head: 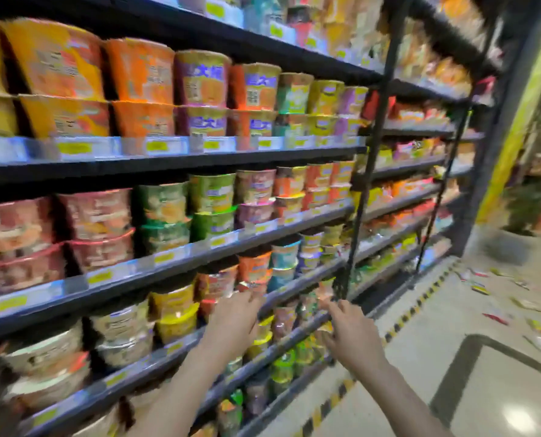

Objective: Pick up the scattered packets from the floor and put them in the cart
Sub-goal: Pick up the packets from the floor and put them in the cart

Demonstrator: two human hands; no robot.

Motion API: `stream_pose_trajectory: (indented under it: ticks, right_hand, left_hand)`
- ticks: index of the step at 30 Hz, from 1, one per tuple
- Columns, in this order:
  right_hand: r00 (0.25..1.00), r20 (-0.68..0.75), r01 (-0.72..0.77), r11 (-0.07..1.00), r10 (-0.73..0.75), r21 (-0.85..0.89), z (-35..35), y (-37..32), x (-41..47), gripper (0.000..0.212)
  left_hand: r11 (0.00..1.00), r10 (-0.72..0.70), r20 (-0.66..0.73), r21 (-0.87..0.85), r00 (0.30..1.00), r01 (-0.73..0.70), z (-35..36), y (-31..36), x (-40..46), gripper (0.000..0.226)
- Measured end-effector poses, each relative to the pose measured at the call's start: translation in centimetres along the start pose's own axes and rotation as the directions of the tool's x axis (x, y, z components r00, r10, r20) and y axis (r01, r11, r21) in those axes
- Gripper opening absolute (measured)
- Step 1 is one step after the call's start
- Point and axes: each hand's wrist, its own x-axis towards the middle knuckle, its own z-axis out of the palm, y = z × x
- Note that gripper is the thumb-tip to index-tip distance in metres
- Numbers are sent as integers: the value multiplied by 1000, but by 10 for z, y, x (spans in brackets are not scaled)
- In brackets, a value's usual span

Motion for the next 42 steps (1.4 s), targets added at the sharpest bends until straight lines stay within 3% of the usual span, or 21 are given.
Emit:
stream_pose_trajectory:
  ticks: [2,7,15,28,33,42]
  right_hand:
    - [988,12,-154,988,154,1,-17,68,-9,45]
    - [924,-29,-382,924,382,-13,-34,214,-33,47]
    - [790,-62,-613,788,610,-61,-29,365,-29,50]
    - [631,-42,-775,631,774,-22,36,565,131,52]
    - [609,-7,-793,608,793,-42,64,649,191,53]
    - [568,34,-822,569,822,-10,128,865,309,54]
  left_hand:
    - [993,93,-41,-64,995,-96,12,57,57,24]
    - [928,269,-134,-230,954,-294,47,188,170,33]
    - [841,408,-50,-368,912,-396,109,316,291,35]
    - [784,497,-88,-380,863,-490,264,380,548,30]
    - [771,480,-14,-471,877,-429,317,422,628,36]
    - [773,434,-26,-502,901,-387,453,526,820,39]
